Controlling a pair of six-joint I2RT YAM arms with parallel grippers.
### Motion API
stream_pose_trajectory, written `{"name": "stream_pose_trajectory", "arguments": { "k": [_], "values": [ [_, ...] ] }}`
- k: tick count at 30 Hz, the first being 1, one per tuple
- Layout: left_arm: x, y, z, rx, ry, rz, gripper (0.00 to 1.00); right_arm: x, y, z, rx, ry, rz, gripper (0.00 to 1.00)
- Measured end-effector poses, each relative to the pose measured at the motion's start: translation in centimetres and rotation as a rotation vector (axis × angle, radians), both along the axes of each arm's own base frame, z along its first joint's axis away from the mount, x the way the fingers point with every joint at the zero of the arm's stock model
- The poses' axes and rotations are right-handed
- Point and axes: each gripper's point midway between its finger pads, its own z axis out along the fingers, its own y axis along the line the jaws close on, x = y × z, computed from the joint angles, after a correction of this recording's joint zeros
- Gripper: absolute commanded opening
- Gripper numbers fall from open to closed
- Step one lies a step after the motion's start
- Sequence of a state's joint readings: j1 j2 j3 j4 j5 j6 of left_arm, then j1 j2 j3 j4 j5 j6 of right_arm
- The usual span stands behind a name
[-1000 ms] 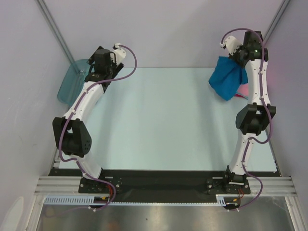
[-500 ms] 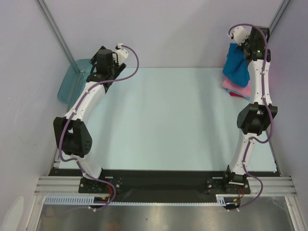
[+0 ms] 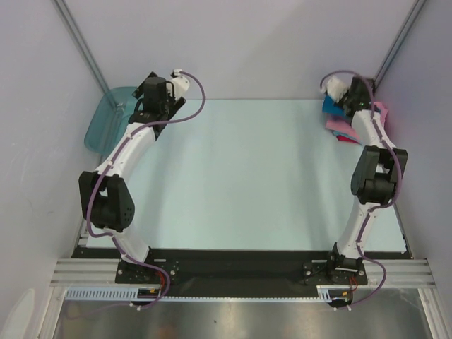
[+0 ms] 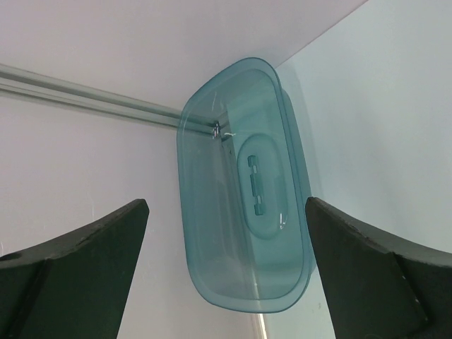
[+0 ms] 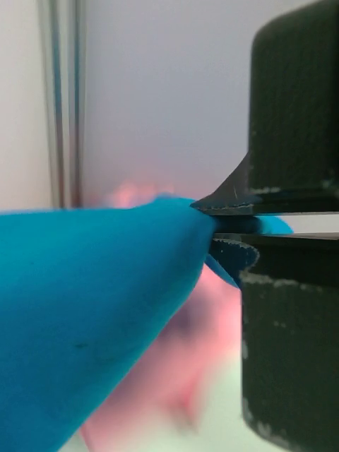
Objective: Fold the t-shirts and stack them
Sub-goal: Neatly place the folded tshirt to the corner
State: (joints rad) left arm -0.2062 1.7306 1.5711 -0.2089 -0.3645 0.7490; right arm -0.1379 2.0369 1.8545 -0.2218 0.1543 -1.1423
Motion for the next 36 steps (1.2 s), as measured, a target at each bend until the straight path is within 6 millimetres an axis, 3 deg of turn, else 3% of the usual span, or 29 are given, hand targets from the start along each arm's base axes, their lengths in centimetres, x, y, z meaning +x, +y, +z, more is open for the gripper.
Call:
{"name": "stream_pose_trajectory", "arguments": {
  "k": [3, 5, 7, 9, 15, 21, 23, 27, 31, 34, 36],
  "values": [
    [-0.5, 0.2, -1.2, 0.027, 0.029, -0.009, 1.0, -3.8, 2.9, -11.3, 0.083, 0.31, 0.071, 0.0],
    [-0.8, 0.3, -1.6, 0.045, 0.04, -0.015, 1.0, -6.5, 5.3, -16.2, 0.127, 0.481, 0.109, 0.0],
    [-1.1, 0.3, -1.7, 0.054, 0.045, -0.019, 1.0, -7.7, 7.1, -18.0, 0.173, 0.563, 0.134, 0.0],
    [-1.3, 0.4, -1.3, 0.064, 0.038, -0.023, 1.0, -7.9, 8.5, -18.1, 0.208, 0.606, 0.149, 0.0],
    [-1.3, 0.5, 0.4, 0.062, -0.013, -0.024, 1.0, -6.5, 9.1, -14.7, 0.253, 0.558, 0.139, 0.0],
    [-1.4, 0.5, -0.5, 0.064, -0.002, -0.025, 1.0, -6.9, 8.8, -13.3, 0.256, 0.574, 0.132, 0.0],
    [-1.5, 0.5, -0.9, 0.065, 0.005, -0.025, 1.0, -6.5, 8.5, -10.5, 0.252, 0.544, 0.131, 0.0],
    [-1.5, 0.5, -1.0, 0.065, 0.007, -0.025, 1.0, -4.3, 7.4, -2.6, 0.224, 0.376, 0.137, 0.0],
    [-1.5, 0.5, -1.0, 0.064, 0.006, -0.025, 1.0, -3.5, 4.6, 4.0, 0.157, 0.215, 0.104, 0.0],
    [-1.5, 0.5, -1.0, 0.06, 0.005, -0.024, 1.0, -3.0, 2.0, 6.3, 0.098, 0.134, 0.054, 0.0],
    [-1.5, 0.5, -1.0, 0.057, 0.005, -0.023, 1.0, -2.4, 0.2, 6.8, 0.062, 0.102, 0.018, 0.0]
  ]
}}
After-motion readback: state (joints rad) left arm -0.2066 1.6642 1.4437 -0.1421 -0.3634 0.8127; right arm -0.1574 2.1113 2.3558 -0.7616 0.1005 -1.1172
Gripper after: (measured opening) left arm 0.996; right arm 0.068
